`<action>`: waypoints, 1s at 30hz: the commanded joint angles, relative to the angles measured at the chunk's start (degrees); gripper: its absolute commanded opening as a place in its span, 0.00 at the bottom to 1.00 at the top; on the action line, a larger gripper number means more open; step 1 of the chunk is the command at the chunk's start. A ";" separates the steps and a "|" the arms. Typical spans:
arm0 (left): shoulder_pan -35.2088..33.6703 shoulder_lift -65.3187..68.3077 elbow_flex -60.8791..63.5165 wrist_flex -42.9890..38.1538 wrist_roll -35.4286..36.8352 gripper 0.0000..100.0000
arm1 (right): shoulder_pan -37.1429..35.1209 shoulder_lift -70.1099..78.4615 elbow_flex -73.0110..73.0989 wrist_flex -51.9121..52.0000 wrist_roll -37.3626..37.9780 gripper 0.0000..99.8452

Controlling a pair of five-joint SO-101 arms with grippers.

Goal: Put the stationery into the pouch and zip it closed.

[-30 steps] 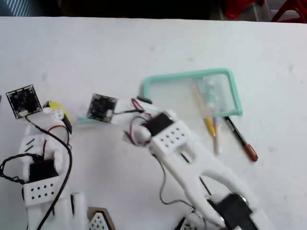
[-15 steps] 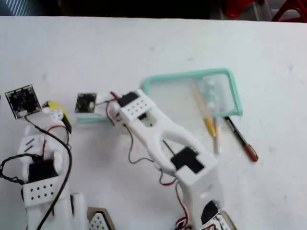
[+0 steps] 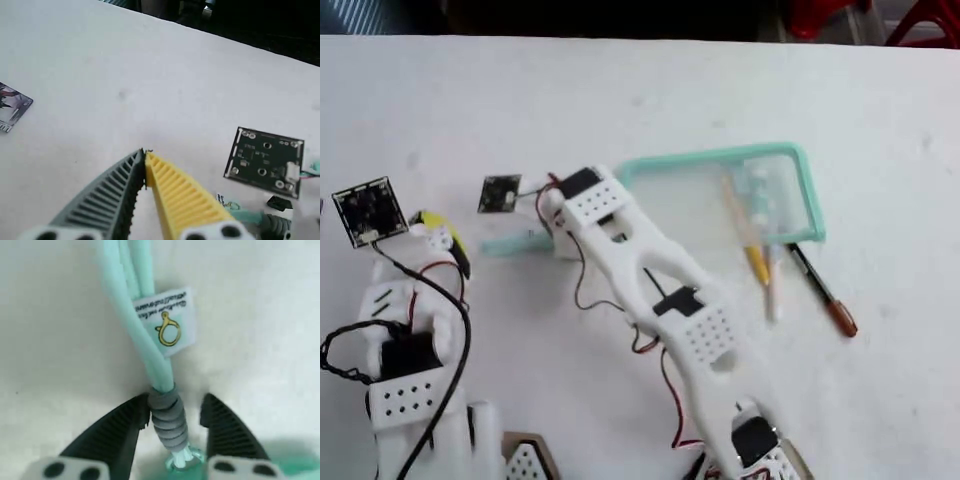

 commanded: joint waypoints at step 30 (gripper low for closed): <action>2.33 -1.27 -0.62 -2.37 0.53 0.02 | 17.54 -24.66 -61.01 10.68 -20.04 0.02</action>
